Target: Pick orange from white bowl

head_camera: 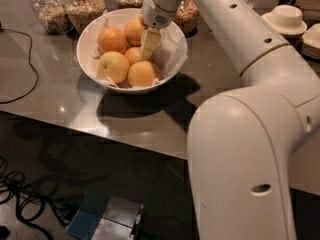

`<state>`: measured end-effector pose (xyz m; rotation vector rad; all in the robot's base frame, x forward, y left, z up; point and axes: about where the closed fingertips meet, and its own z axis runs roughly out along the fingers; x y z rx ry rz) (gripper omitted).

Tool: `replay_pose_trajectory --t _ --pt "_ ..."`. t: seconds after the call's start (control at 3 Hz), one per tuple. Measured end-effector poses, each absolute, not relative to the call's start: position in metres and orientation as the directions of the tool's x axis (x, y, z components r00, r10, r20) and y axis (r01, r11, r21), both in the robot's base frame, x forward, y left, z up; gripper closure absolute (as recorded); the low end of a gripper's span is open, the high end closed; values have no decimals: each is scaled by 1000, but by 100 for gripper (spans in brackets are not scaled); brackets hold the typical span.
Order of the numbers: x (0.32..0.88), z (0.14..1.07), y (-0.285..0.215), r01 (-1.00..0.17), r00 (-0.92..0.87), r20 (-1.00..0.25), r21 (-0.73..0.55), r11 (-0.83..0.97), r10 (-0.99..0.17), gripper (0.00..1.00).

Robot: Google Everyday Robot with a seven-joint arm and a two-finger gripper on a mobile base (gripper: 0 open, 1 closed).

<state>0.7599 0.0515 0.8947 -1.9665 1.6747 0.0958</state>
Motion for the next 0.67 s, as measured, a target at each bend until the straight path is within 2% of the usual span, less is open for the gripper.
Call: replay_pose_trajectory --t 0.67 --pt "756 892 51 -922 204 -416 -386 -31 -886 76"
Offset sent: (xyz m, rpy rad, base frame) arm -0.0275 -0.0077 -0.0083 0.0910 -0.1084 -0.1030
